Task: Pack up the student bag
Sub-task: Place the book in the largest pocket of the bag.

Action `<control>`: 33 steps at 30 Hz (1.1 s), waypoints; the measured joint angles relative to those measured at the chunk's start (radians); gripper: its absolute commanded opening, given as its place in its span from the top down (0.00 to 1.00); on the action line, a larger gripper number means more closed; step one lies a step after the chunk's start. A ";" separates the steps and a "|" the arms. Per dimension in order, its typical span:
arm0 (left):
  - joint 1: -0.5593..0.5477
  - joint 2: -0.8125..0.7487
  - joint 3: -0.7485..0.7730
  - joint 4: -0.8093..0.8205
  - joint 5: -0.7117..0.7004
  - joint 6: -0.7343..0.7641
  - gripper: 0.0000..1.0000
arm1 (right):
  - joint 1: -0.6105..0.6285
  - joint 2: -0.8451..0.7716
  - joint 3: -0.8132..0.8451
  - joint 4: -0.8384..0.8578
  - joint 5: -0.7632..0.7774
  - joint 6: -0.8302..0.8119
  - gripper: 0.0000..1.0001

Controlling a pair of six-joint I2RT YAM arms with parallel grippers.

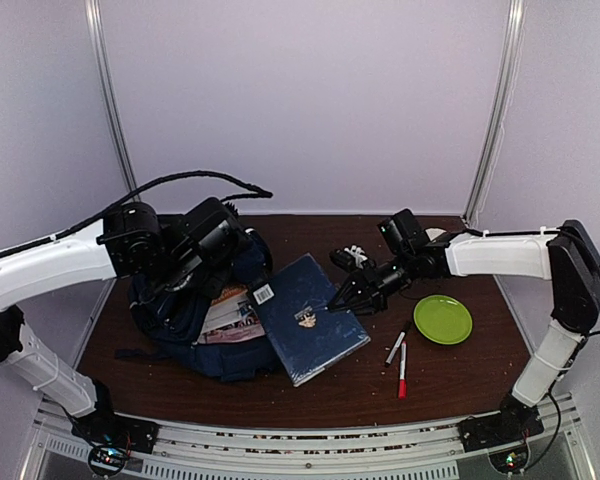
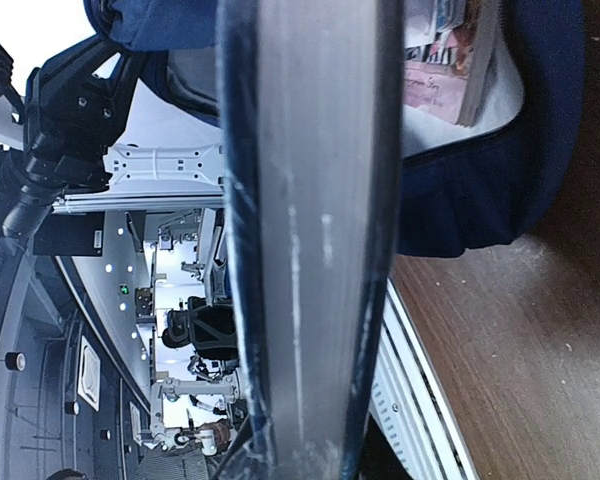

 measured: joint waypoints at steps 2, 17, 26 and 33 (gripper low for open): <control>0.001 -0.006 -0.004 0.016 -0.005 0.001 1.00 | 0.025 0.002 -0.011 0.061 -0.014 0.059 1.00; 0.001 -0.085 -0.073 0.161 0.027 0.085 1.00 | 0.122 0.273 0.107 0.671 -0.026 0.706 1.00; -0.037 -0.090 -0.091 0.201 0.046 0.160 1.00 | 0.158 0.511 0.269 1.134 -0.013 1.134 1.00; -0.068 -0.090 -0.091 0.200 0.038 0.201 1.00 | 0.160 0.595 0.362 1.066 0.002 1.112 1.00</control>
